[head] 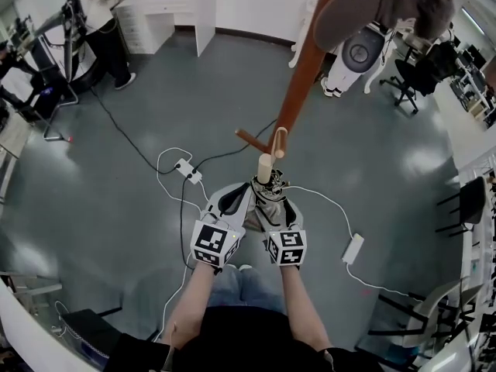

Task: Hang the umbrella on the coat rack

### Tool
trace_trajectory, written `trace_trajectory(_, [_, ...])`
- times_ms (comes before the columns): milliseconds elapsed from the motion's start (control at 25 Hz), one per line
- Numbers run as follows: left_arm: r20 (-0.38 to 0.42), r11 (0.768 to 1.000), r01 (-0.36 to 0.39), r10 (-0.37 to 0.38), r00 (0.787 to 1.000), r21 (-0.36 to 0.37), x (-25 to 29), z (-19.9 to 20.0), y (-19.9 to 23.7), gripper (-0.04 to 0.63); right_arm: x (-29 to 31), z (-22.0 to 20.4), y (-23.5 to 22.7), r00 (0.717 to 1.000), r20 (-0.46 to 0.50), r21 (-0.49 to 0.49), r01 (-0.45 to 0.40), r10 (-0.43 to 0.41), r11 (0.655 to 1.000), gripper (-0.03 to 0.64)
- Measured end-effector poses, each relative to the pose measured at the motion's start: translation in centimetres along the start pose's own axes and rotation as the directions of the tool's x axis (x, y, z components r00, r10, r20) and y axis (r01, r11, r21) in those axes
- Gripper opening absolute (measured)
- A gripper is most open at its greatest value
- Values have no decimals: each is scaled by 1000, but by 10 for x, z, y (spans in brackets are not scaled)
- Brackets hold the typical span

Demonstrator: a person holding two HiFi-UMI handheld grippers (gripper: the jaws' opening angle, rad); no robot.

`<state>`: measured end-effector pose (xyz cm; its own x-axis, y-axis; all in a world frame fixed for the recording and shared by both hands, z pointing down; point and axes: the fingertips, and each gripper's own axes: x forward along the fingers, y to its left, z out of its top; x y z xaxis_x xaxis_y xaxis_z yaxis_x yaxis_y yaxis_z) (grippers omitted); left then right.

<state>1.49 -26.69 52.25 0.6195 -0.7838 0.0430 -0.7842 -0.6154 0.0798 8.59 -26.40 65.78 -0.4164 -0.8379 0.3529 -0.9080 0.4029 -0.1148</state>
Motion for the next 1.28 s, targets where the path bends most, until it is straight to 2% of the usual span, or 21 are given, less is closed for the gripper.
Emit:
trace_trajectory(80, [0,1000,0,0,1000,3,-1,13,-3,6,-16,10,-5,1000,2,11,30,-30,999,373])
trace_trajectory(200, [10,1000,-4,4,1000,9,-1,37,-7,8,-34,37,-15,998,34,31,55,-56,998,336])
trace_trajectory(360, [28,999,-25,24,999,23,-4,68,-6,6,-61,93,-34,984,150,48,90,-96,995,291])
trace_trajectory(600, [58,993,-109,106,993,51,-18,115,7,6,-114,189,-56,923,356,28,142,-143,989,207])
trace_trajectory(720, [83,990,-124,118,990,68,-24,140,7,7,-134,221,-58,895,418,23,161,-155,987,169])
trace_trajectory(1080, [117,985,-141,129,985,97,-33,175,-3,6,-161,252,-53,856,474,5,231,-206,973,10])
trace_trajectory(1280, [123,982,-152,139,983,109,-33,180,-1,6,-162,255,-50,852,482,5,232,-205,973,6])
